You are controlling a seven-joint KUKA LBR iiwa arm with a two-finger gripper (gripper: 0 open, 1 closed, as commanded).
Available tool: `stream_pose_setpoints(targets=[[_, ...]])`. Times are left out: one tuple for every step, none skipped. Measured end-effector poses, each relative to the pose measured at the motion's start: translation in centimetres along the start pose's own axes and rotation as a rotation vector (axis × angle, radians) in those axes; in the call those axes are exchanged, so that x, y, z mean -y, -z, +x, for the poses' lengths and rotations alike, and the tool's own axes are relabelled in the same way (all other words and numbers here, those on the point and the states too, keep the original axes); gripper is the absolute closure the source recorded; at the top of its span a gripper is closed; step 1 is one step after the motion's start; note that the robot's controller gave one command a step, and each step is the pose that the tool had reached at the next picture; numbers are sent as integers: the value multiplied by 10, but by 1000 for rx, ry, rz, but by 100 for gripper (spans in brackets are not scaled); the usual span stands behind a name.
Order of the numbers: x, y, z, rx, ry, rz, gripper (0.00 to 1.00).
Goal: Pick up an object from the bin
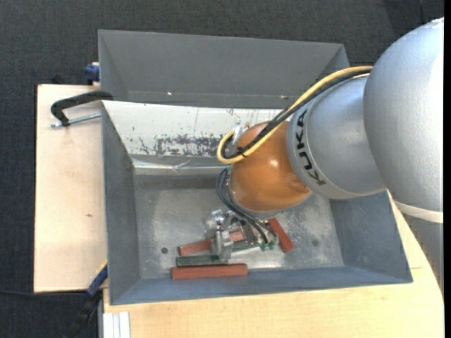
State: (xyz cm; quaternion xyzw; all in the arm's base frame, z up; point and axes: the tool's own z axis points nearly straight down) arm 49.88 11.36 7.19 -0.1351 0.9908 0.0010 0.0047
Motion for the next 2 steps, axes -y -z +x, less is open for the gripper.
stream_pose_setpoints(targets=[[0, 0, 0, 0, 0, 0, 100], [3, 209, -7, -5, 10, 0, 100]])
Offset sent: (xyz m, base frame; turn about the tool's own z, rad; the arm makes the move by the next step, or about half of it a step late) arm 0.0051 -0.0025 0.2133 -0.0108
